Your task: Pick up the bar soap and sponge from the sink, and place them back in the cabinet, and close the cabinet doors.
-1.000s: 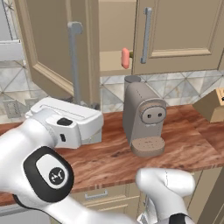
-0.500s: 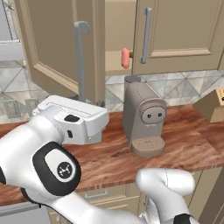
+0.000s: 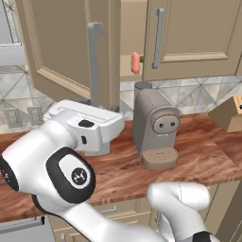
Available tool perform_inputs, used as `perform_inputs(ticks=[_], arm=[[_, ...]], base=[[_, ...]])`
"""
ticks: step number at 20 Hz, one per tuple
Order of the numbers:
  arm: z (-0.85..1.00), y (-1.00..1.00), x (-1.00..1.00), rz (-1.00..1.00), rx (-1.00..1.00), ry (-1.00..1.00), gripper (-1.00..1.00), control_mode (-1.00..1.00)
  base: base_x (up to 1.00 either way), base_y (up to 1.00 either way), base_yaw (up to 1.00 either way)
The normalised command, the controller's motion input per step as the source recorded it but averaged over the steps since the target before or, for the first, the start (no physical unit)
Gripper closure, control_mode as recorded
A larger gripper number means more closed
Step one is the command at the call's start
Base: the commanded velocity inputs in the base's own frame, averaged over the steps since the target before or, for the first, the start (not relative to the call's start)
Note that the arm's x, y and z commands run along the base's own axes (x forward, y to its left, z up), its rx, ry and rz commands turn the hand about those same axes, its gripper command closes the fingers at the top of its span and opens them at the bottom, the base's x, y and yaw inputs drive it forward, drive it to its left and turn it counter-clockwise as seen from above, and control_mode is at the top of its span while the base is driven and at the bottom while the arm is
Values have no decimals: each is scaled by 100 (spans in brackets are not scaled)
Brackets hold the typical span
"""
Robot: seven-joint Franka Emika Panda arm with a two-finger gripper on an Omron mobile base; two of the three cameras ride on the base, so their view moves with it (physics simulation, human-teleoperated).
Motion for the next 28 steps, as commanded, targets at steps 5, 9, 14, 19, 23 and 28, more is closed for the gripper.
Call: perform_inputs(ticks=[5, 9, 14, 19, 23, 28], arm=[[-5, 0, 43, 0, 0, 0, -100, -100], [-1, 0, 46, 0, 0, 0, -100, -100], [-8, 0, 55, 0, 0, 0, -100, -100], [-7, 0, 56, 0, 0, 0, -100, -100], [-6, 0, 53, 0, 0, -1, -100, -100], [-6, 0, 50, 0, 0, -1, -100, -100]], base=[[0, 0, 0], [0, 0, 0], [0, 0, 0], [0, 0, 0], [0, 0, 0], [0, 0, 0]])
